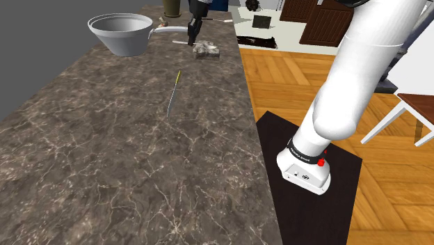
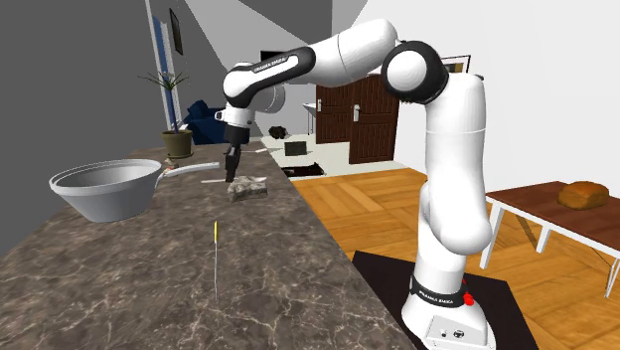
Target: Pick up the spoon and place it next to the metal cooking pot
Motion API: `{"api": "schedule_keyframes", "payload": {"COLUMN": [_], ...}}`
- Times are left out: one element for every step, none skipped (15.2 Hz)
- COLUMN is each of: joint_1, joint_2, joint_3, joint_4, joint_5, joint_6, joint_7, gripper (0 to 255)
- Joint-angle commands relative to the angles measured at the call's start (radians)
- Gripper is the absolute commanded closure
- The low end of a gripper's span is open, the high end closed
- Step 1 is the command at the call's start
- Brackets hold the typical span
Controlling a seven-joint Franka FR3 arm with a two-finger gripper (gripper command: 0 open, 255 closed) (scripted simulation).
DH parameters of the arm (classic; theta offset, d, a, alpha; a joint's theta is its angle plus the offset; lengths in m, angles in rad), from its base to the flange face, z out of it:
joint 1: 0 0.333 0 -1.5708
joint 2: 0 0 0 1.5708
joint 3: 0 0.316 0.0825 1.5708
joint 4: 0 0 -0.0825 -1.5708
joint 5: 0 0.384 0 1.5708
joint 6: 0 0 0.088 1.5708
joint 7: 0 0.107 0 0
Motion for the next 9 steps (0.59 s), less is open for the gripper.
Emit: {"api": "schedule_keyframes", "payload": {"joint_1": [0.001,0.001,0.001,0.001,0.001,0.001,0.001,0.0,0.0], "joint_2": [0.005,0.008,0.011,0.015,0.018,0.022,0.026,0.03,0.035], "joint_3": [0.001,0.002,0.002,0.003,0.003,0.004,0.004,0.005,0.005], "joint_4": [-0.025,-0.034,-0.044,-0.053,-0.062,-0.07,-0.079,-0.087,-0.095], "joint_5": [0.005,0.008,0.011,0.014,0.017,0.02,0.024,0.027,0.031], "joint_6": [0.029,0.041,0.053,0.065,0.077,0.089,0.101,0.112,0.124], "joint_7": [-0.008,-0.012,-0.016,-0.02,-0.024,-0.028,-0.032,-0.036,-0.041], "gripper": [255,255,255,255,255,255,255,255,255]}}
